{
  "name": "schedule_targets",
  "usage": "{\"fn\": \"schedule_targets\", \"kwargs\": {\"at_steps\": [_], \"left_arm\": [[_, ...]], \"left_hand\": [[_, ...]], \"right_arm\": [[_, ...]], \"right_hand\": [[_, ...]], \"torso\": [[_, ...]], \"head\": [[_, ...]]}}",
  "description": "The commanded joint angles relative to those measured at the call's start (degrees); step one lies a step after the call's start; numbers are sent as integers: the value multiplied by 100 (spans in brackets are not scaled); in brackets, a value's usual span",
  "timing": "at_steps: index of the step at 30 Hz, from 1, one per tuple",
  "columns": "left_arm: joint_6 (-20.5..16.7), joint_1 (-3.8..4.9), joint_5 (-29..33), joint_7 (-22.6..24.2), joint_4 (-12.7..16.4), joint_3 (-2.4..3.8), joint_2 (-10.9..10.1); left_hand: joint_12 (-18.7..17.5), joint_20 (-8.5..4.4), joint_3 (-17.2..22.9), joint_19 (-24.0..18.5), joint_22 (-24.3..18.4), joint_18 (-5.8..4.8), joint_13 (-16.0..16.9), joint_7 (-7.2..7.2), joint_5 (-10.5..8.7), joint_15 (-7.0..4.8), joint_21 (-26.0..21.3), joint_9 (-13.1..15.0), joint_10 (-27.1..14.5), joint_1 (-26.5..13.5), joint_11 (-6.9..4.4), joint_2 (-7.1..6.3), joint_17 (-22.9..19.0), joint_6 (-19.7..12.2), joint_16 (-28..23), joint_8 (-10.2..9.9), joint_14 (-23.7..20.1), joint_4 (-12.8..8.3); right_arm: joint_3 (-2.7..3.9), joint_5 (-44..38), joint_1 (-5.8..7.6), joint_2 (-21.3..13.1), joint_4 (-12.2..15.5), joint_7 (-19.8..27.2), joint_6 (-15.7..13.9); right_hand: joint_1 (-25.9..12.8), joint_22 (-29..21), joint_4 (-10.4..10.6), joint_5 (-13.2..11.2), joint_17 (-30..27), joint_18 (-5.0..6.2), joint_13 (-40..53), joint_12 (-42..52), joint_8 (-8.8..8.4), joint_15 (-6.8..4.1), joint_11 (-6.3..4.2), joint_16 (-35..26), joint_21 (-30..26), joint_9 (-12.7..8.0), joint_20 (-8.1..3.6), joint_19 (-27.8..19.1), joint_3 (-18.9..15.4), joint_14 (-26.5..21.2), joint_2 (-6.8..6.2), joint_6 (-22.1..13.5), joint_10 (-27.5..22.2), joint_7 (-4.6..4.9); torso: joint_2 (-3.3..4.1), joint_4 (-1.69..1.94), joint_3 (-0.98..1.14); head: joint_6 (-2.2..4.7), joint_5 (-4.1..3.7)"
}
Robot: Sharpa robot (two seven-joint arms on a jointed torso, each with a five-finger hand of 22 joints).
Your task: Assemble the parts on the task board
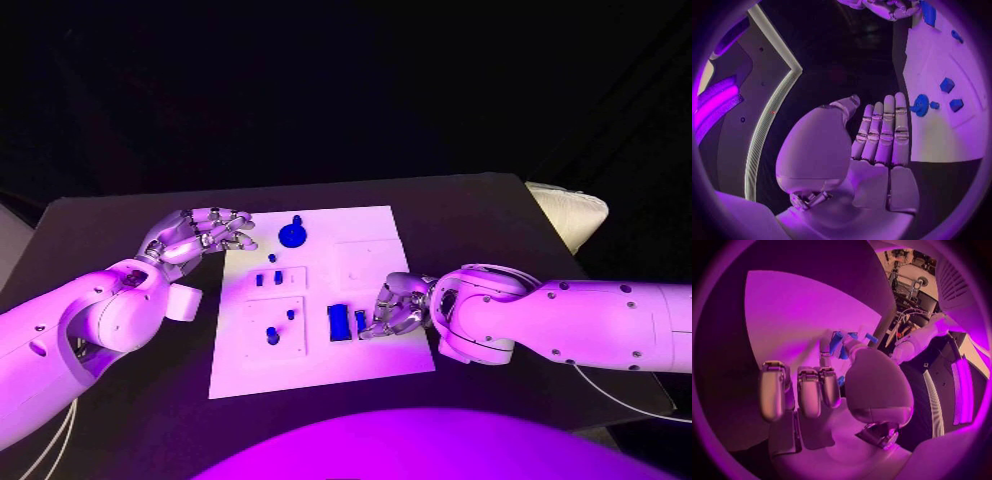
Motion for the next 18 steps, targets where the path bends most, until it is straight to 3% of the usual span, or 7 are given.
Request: {"fn": "schedule_targets", "kwargs": {"at_steps": [1, 18], "left_arm": [[89, 1, -12, 25, 11, 2, 10], [88, 1, -16, 29, 29, 2, -2]], "left_hand": [[27, 40, -2, 15, -8, -28, 1, 15, 9, 1, -33, -6, -35, 26, -14, 23, 10, -37, 14, 25, -38, -7], [27, 40, -2, 15, -8, -28, 1, 15, 9, 1, -33, -6, -35, 26, -14, 23, 10, -37, 14, 25, -38, -7]], "right_arm": [[1, 12, -6, -4, 3, 159, 185], [1, -108, -33, 119, -153, 5, 59]], "right_hand": [[69, 1298, -27, -50, 1510, -59, 1384, -3, 22, -26, -37, 24, 27, -9, -30, 482, -6, 608, -6, -24, 498, 23], [185, 1306, -5, -73, 1510, -65, 1405, 41, 44, -31, -47, 24, 66, -41, -31, 487, 36, 608, 129, 2, 515, 13]], "torso": [[-1, -1, 3], [8, 10, -4]], "head": [[0, 4], [0, 18]]}}
